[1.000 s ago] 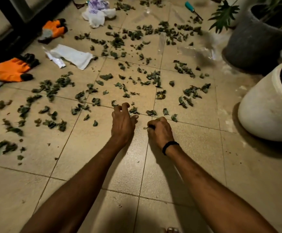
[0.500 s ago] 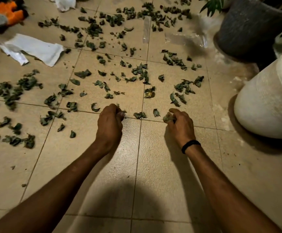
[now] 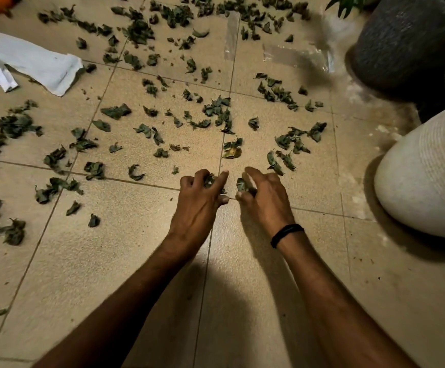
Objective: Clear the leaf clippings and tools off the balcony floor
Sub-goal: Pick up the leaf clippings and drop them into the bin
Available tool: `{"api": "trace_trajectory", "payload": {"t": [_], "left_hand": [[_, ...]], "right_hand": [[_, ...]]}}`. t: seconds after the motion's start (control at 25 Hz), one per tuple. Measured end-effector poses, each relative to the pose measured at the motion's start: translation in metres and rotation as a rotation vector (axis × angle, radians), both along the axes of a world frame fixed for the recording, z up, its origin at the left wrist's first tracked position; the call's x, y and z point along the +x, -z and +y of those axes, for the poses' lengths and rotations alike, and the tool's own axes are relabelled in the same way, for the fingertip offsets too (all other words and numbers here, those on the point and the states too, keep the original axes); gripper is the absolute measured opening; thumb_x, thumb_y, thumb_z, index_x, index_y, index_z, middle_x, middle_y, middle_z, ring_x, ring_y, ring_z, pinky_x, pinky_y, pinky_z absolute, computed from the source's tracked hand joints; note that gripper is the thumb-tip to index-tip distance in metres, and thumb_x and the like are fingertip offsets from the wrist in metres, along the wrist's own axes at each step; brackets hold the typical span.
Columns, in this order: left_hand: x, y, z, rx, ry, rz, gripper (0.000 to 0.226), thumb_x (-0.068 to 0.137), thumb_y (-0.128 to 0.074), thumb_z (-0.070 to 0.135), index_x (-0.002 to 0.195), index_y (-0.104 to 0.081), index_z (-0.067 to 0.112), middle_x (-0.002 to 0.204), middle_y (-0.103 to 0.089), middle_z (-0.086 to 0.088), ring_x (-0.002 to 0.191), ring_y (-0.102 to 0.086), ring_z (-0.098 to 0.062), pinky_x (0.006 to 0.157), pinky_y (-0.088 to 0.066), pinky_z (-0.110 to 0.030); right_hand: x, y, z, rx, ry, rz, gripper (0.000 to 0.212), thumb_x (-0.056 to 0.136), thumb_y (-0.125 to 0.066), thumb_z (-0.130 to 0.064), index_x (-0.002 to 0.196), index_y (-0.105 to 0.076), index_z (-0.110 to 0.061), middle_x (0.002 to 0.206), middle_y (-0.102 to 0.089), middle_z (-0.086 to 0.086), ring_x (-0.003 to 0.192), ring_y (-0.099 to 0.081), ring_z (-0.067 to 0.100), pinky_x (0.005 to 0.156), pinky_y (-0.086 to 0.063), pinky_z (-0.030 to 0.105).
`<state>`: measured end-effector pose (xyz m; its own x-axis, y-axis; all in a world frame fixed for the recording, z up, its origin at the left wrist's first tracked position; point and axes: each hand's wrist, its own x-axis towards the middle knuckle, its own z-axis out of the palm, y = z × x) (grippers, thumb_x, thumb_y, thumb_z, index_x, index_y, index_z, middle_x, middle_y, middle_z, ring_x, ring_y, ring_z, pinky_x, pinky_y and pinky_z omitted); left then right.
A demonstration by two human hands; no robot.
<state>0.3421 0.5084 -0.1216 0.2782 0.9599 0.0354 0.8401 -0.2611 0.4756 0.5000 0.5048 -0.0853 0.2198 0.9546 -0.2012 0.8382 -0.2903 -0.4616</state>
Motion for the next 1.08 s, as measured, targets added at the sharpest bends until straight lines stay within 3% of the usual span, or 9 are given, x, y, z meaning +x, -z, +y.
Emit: {"api": "trace_trajectory", "payload": {"t": [0.2,0.4,0.48,0.56,0.68,0.8,0.88,1.0,1.08], "left_hand": [[0.003,0.005,-0.002,-0.018,-0.12,-0.222,0.013,0.102,-0.051,0.018,0.11,-0.06,0.019,0.119,-0.051,-0.002,0.105,-0.04,-0.015,0.079,-0.041,-0.026],[-0.007,-0.001,0.0,-0.046,-0.322,-0.55,0.01,0.099,-0.052,0.014,0.095,-0.06,0.017,0.087,-0.062,0.004,0.082,-0.055,-0.013,0.07,-0.043,-0.024],[-0.013,-0.008,0.0,-0.256,-0.49,-0.843,0.008,0.1,-0.052,0.014,0.1,-0.06,0.015,0.087,-0.064,0.001,0.076,-0.057,-0.012,0.066,-0.044,-0.022],[-0.018,-0.02,0.005,-0.524,-0.673,-1.274,0.016,0.102,-0.045,0.01,0.104,-0.059,0.015,0.079,-0.059,-0.002,0.064,-0.049,-0.012,0.057,-0.037,-0.024],[-0.033,-0.039,0.01,-0.756,-0.777,-1.618,0.03,0.102,-0.03,0.007,0.098,-0.06,0.011,0.067,-0.045,0.0,0.054,-0.036,-0.009,0.05,-0.025,-0.022],[-0.048,-0.049,0.007,-0.903,-0.806,-1.749,0.036,0.103,-0.035,0.029,0.072,-0.05,0.016,0.057,-0.03,0.005,0.045,-0.023,-0.007,0.042,-0.015,-0.021],[-0.059,-0.052,0.002,-0.944,-0.829,-1.742,0.042,0.101,-0.041,0.039,0.063,-0.041,0.02,0.053,-0.025,0.007,0.039,-0.018,-0.006,0.036,-0.011,-0.018],[-0.071,-0.055,-0.009,-0.934,-0.819,-1.721,0.033,0.093,-0.047,0.03,0.063,-0.041,0.02,0.061,-0.044,0.002,0.046,-0.024,-0.008,0.033,-0.013,-0.015],[-0.08,-0.057,-0.016,-0.904,-0.832,-1.796,0.024,0.084,-0.044,0.023,0.064,-0.052,0.013,0.072,-0.057,-0.006,0.051,-0.032,-0.01,0.035,-0.017,-0.015]], "right_hand": [[-0.003,0.009,0.007,0.06,0.121,-0.095,0.009,0.089,-0.061,-0.013,0.097,-0.065,-0.013,0.1,-0.064,0.009,0.091,-0.059,0.023,0.068,-0.034,0.021],[-0.01,0.0,0.01,0.083,0.019,0.043,0.032,0.094,-0.058,-0.013,0.125,-0.062,-0.02,0.112,-0.058,0.006,0.098,-0.057,0.018,0.081,-0.041,0.019],[-0.014,0.005,0.008,0.058,-0.046,0.051,0.026,0.094,-0.06,-0.016,0.118,-0.067,-0.021,0.11,-0.052,0.004,0.093,-0.051,0.013,0.081,-0.036,0.014],[-0.015,0.011,0.007,0.09,-0.049,0.001,0.016,0.092,-0.06,-0.016,0.102,-0.072,-0.018,0.101,-0.056,0.003,0.086,-0.05,0.011,0.073,-0.032,0.012],[-0.015,0.008,0.011,0.147,0.015,0.028,0.009,0.086,-0.062,-0.016,0.086,-0.071,-0.017,0.089,-0.066,0.0,0.086,-0.059,0.015,0.073,-0.047,0.026],[-0.018,0.006,0.017,0.158,-0.003,0.041,0.007,0.086,-0.065,-0.021,0.087,-0.071,-0.016,0.089,-0.067,0.0,0.086,-0.061,0.017,0.075,-0.051,0.03],[-0.026,0.009,0.019,0.109,-0.046,-0.007,0.013,0.087,-0.068,-0.027,0.086,-0.069,-0.015,0.092,-0.06,0.002,0.084,-0.055,0.016,0.072,-0.044,0.026],[-0.039,0.015,0.022,0.103,-0.029,-0.063,0.012,0.087,-0.067,-0.023,0.081,-0.067,-0.013,0.088,-0.06,0.003,0.082,-0.056,0.018,0.068,-0.037,0.024],[-0.049,0.012,0.028,0.09,0.033,0.067,0.004,0.083,-0.065,-0.015,0.08,-0.067,-0.015,0.081,-0.067,-0.002,0.081,-0.062,0.016,0.066,-0.042,0.022]]}}
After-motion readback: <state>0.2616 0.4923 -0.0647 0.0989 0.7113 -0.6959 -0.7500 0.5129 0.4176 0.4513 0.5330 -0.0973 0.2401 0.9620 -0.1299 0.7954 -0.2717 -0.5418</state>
